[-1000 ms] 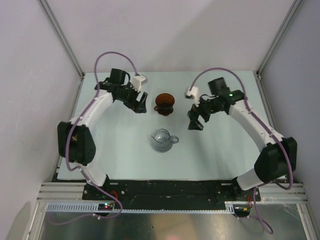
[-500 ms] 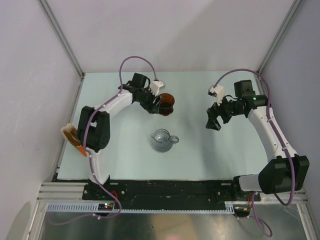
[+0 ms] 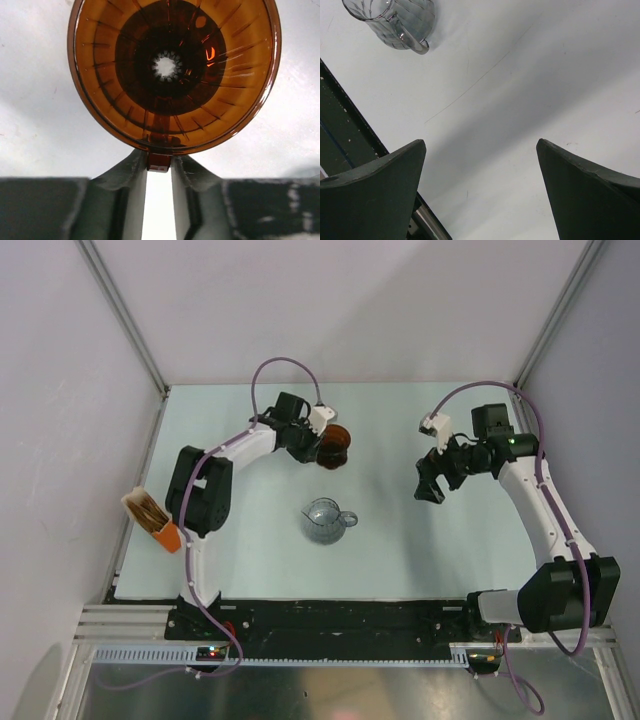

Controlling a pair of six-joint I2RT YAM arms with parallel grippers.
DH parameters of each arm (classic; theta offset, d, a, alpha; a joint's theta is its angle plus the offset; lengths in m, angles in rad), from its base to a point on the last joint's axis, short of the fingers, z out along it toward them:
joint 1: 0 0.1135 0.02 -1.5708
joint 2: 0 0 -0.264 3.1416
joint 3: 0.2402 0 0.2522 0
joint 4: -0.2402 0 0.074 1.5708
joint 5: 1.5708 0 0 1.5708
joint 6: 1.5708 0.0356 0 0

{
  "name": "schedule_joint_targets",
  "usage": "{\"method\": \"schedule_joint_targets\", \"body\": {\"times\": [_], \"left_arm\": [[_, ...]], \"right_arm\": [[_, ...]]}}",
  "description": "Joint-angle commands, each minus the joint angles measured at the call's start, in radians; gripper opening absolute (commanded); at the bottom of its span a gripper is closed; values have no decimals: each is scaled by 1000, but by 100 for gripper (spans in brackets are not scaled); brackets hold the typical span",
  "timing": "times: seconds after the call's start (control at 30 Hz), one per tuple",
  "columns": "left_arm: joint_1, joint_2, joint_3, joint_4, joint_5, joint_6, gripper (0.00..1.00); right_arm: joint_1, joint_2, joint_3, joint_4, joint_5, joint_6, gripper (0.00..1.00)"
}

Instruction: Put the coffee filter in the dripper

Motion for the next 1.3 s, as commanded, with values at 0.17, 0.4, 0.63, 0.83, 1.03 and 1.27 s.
{"method": "schedule_joint_targets", "body": {"times": [0.17,0.4,0.63,0.83,1.03,1.27], "left_arm": [[-6,-136,-68,99,-1,44,1],[-5,-399,-235,109,65,80,0],[-10,-690,-373,-2,165,138,0],[-47,-784,-418,-175,188,200,0],[-134,-843,-540,-191,151,240,0],[-155,-829,-561,-191,130,259,0]], "right_arm": [[-5,-30,-8,7,-3,-5,99],[5,-28,-8,2,-14,-11,100],[25,-17,-7,-2,-32,-6,99],[56,-9,-7,0,-35,-10,99],[85,-1,-6,13,-29,-13,99],[110,-1,-7,14,-22,-18,99]]}}
